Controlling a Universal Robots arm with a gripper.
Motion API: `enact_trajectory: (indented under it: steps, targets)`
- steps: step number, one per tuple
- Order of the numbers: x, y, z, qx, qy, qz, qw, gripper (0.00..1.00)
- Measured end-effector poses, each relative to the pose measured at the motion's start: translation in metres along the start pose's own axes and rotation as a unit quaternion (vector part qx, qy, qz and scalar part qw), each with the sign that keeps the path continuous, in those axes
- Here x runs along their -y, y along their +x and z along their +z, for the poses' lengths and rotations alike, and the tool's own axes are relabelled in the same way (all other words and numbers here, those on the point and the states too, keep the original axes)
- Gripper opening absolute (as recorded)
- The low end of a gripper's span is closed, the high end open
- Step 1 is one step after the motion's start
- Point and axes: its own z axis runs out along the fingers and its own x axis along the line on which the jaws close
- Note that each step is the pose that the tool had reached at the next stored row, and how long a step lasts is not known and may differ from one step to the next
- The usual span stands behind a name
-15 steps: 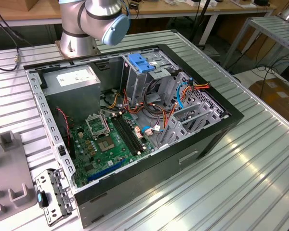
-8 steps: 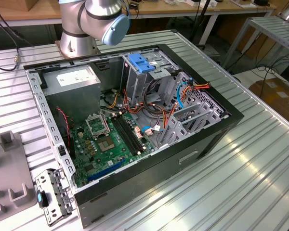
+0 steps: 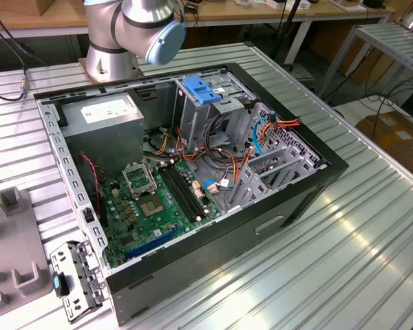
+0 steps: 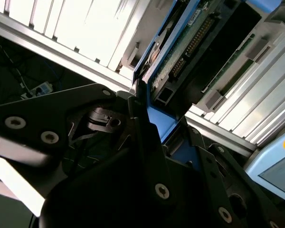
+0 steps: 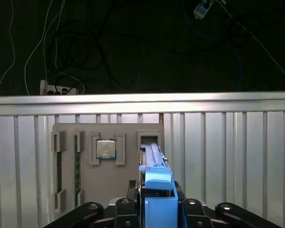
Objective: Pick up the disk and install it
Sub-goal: 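Pick up the disk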
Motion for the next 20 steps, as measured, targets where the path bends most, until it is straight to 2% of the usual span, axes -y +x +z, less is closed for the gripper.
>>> enact_trajectory:
  steps: [20]
  targets:
    - [0.0002, 0.0002, -0.0091, 0.0, -0.0004, 0.0, 1.0, 0.37]
